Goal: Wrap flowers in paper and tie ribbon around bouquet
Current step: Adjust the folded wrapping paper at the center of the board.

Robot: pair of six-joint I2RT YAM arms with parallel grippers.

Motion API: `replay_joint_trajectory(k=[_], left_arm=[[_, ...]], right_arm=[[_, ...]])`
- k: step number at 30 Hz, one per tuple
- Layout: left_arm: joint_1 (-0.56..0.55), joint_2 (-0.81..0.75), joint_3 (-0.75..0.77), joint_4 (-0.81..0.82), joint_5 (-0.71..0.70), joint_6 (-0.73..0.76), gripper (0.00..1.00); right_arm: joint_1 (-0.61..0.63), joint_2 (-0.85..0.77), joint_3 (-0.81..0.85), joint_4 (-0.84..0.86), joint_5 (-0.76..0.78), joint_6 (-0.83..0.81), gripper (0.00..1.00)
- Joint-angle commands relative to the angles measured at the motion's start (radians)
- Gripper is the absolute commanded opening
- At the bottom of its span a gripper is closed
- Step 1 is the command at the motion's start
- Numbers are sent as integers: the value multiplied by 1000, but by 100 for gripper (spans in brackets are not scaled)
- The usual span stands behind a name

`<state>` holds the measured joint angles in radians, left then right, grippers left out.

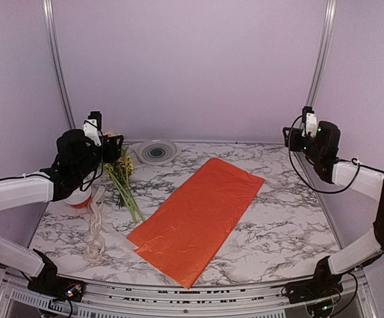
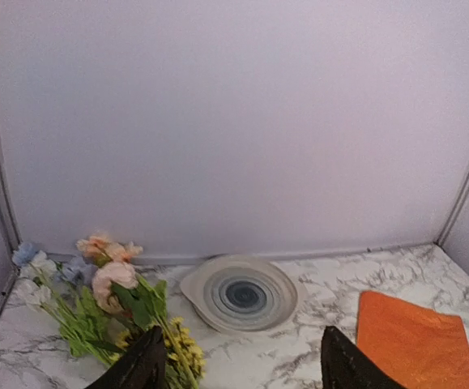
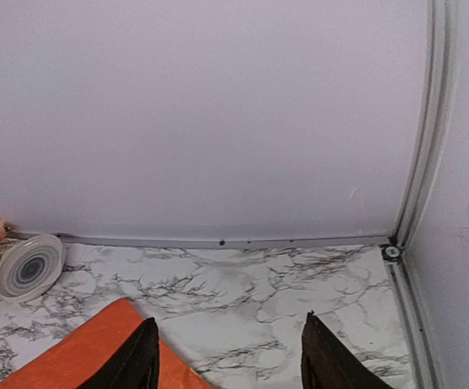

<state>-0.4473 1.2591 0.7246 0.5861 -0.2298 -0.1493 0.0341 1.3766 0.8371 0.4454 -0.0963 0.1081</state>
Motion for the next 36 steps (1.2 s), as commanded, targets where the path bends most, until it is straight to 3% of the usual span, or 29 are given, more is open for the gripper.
replay_joint_trajectory(k=[1,5,14,20,28,32,34,36], left_arm=[[-96,134,96,-495,70,-63,52],[-149,225,135,-663,94,-123,41],[-215,262,55,-675,195,-215,47],[-270,370,40,-647,359,-235,52],[-304,368,20,-517,417,-258,56],[-309,389,26,-493,439,-262,57],[-310,363,1,-452,419,-273,57],[-309,312,-42,-398,374,-288,58]], right_arm=[[157,104,75,-511,-12,116,57],[253,201,95,-593,7,158,54],[282,521,223,-589,-137,184,53],[281,778,483,-546,-256,221,52],[274,1059,1086,-613,-271,229,51],[277,1078,1316,-809,-194,126,51],[300,995,1256,-866,-89,63,54],[347,851,1080,-852,5,15,61]])
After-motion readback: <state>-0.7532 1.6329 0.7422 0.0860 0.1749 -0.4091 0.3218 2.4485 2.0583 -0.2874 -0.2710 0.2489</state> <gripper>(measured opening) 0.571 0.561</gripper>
